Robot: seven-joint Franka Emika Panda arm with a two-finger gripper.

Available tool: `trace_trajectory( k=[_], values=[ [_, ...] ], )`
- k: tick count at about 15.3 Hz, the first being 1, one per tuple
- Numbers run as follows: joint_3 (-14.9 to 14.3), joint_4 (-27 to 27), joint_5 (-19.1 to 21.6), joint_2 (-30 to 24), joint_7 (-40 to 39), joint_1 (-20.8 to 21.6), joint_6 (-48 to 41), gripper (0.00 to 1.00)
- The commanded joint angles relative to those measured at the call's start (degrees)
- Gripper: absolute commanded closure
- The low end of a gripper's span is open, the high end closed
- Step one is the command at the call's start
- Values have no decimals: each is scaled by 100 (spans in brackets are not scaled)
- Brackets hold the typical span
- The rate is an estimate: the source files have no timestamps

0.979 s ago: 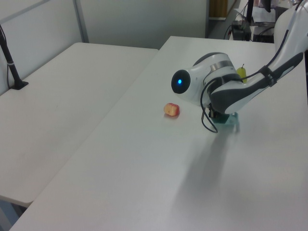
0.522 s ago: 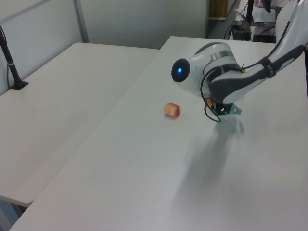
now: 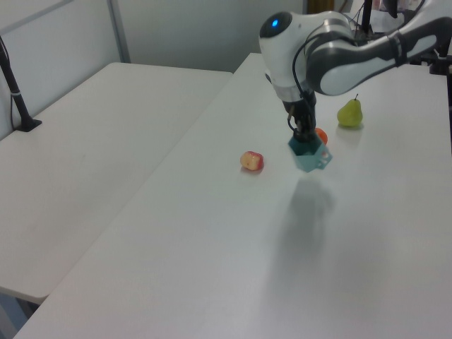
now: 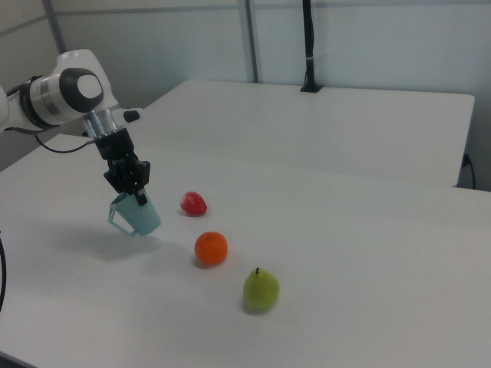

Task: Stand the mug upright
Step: 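Lift and rotate the mug so its base rests on the table, then open the gripper and raise it off the upright mug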

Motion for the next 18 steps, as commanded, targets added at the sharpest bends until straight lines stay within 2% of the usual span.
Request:
trace_trajectory(
  k=[1,4,6,7,8,9,10,11,14,16,18],
  values=[
    [42,-345,869,-98,-936,-182,800,100],
    [42,-546,1442,-53,-2148,-227,958,99],
    [42,-626,1548,-53,-2756,-271,985,97],
    [42,-626,1583,-45,-2907,-314,977,93],
    [42,-626,1601,-53,-2978,-350,968,79],
    [42,-600,1619,-53,-2987,-393,933,49],
    [42,-574,1619,-62,-2926,-420,898,5],
    [33,-574,1610,-80,-2917,-412,889,0],
    [7,-486,1531,-194,-2804,-403,679,0],
    [-2,-433,1470,-439,-2348,-429,485,0],
    [-28,-450,1225,-807,-1821,-473,432,0]
  ],
)
